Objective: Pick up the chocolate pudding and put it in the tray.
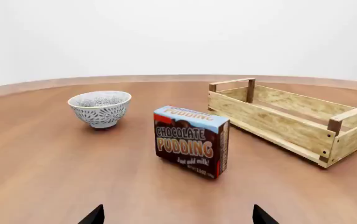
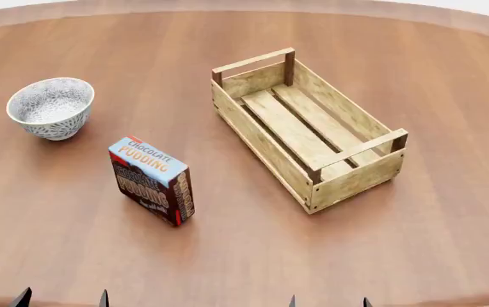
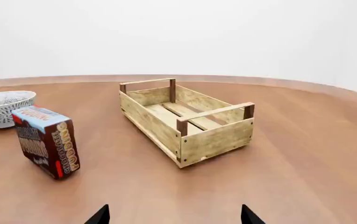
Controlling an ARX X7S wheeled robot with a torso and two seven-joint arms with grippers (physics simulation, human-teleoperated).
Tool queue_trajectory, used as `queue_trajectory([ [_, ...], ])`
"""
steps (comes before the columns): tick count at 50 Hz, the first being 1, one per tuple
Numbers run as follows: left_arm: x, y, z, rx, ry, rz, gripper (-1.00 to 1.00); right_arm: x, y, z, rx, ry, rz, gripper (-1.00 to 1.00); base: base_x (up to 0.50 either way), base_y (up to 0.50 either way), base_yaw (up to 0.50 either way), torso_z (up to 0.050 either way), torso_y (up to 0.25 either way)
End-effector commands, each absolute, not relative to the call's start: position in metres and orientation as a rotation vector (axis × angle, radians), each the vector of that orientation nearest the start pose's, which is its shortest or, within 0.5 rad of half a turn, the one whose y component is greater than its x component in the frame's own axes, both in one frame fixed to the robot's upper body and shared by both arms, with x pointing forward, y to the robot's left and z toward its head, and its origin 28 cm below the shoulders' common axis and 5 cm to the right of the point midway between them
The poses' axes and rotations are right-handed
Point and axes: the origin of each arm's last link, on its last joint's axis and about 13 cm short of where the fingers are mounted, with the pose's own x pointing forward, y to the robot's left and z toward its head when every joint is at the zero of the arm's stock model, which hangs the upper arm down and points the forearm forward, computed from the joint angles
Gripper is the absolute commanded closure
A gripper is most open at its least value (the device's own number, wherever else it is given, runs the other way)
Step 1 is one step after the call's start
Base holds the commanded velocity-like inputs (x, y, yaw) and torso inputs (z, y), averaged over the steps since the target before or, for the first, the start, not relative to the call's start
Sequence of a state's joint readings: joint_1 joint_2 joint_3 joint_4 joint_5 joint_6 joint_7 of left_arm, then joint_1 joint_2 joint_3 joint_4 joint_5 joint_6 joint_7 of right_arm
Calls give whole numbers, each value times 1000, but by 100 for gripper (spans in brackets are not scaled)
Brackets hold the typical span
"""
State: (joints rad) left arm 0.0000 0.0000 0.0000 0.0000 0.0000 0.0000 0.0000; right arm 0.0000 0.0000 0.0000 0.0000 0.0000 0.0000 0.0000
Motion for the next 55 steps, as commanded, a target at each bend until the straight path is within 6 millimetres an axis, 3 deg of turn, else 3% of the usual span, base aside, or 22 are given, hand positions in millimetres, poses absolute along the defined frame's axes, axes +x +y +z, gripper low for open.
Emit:
queue_trajectory([
  [1, 210, 206, 15, 0, 0, 0, -100, 209, -97, 15, 0, 0, 0, -100, 0, 0, 0, 0, 0],
  [19, 201, 202, 26, 21, -56, -16, -100, 207, -94, 22, -54, -70, -11, -100, 25, 15, 0, 0, 0],
  [55, 199, 199, 26, 31, -54, -27, -100, 207, -93, 22, -44, -66, -3, -100, 307, 79, 0, 0, 0],
])
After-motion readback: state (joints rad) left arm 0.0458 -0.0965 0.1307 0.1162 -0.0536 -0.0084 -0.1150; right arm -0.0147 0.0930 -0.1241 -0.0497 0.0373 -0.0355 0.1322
